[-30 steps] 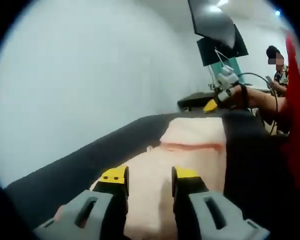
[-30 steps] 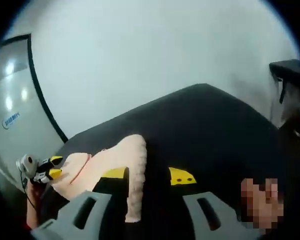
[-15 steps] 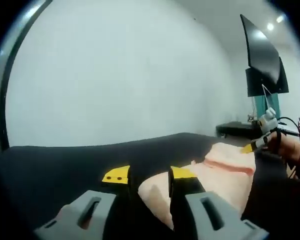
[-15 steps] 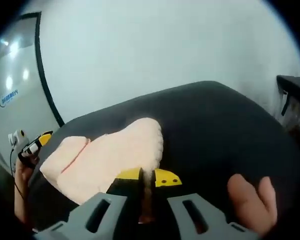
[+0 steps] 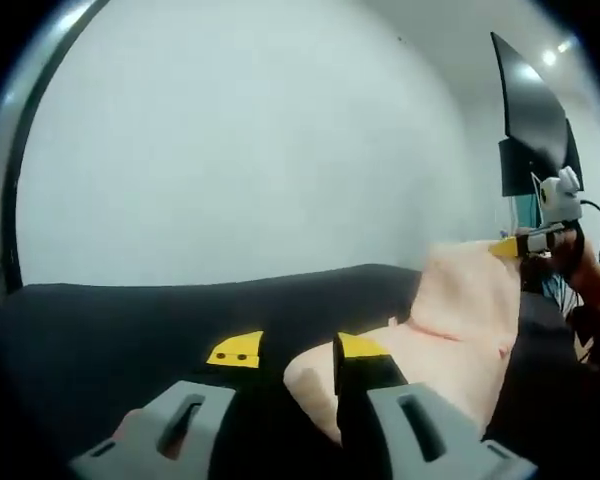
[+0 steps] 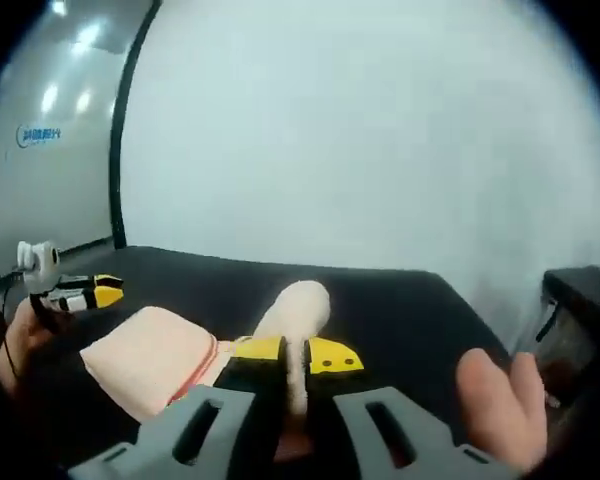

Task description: Fold the towel on the table until its edges align and the towel forms a compact rectangular stack.

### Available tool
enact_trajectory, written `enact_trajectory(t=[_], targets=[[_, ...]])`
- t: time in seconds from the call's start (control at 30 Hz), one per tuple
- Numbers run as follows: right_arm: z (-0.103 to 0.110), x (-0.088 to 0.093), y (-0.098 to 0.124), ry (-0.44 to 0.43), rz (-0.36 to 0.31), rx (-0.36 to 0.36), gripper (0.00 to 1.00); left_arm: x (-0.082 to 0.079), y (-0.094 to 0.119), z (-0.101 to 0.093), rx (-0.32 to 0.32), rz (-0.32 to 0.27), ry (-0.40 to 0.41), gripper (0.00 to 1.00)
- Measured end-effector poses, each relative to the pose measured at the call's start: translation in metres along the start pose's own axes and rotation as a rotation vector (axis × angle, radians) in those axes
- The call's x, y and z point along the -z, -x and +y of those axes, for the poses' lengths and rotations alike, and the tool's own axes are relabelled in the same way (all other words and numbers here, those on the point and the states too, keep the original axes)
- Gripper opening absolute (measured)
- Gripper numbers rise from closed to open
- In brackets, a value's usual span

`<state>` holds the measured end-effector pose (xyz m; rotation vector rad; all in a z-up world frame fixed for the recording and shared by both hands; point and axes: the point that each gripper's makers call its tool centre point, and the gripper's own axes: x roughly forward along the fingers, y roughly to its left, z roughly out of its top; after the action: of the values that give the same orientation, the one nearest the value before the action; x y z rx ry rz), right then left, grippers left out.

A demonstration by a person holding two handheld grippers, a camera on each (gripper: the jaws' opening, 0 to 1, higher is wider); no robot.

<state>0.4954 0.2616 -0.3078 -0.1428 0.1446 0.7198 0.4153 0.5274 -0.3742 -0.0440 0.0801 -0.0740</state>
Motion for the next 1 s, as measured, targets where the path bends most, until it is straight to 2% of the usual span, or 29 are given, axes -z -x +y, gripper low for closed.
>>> enact_trajectory(t=[0.13, 0.33, 0.47, 0.7, 0.8, 1.0], targets=[[0.045, -0.022, -0.008, 0.144, -0.039, -0.023, 0.04, 0.002, 0.000, 0.009, -0.020, 0.008, 0.015, 0.27], [0.109, -0.032, -0.022, 0.243, -0.087, -0.070, 0.04, 0.008, 0.002, 0.021, -0.060, 0.030, 0.034, 0.27], [0.146, -0.022, -0.032, 0.271, -0.083, -0.120, 0.04, 0.010, 0.005, 0.024, -0.069, 0.029, 0.060, 0.27], [0.192, 0.003, -0.049, 0.309, -0.054, -0.173, 0.04, 0.014, 0.004, 0.025, -0.071, 0.048, 0.052, 0.27], [0.208, 0.013, -0.053, 0.350, -0.054, -0.185, 0.04, 0.017, 0.005, 0.032, -0.090, 0.054, 0.066, 0.27], [0.234, 0.028, -0.057, 0.429, -0.056, -0.229, 0.04, 0.020, 0.004, 0.029, -0.089, 0.060, 0.086, 0.27]])
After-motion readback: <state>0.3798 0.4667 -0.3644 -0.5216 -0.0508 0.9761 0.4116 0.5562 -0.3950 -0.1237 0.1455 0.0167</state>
